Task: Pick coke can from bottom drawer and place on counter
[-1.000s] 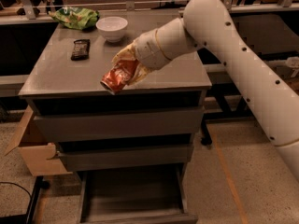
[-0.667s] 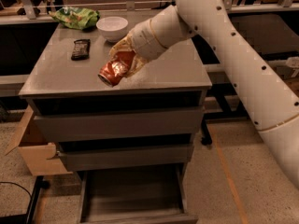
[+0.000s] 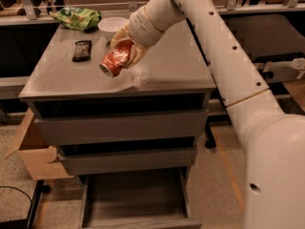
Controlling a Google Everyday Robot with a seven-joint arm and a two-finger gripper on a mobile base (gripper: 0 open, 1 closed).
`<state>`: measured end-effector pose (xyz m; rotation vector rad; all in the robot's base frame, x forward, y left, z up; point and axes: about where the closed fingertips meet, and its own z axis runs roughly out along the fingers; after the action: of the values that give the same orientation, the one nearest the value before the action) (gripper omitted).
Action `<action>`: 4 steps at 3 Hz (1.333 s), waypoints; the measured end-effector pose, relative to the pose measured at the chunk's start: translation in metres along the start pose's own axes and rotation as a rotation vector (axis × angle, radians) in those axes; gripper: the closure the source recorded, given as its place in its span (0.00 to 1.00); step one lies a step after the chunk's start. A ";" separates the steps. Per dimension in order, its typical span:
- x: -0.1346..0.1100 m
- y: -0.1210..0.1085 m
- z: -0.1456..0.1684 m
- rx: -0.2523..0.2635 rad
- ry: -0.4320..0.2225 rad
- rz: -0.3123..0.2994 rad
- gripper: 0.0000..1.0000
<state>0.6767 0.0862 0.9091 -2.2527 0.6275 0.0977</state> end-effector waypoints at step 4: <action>0.024 -0.013 0.018 -0.002 0.012 0.053 0.36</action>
Offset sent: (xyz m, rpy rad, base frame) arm 0.0199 0.0000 -0.0081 -0.0198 0.0375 -0.0360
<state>0.7063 0.0971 0.8989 -2.2401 0.6939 0.1115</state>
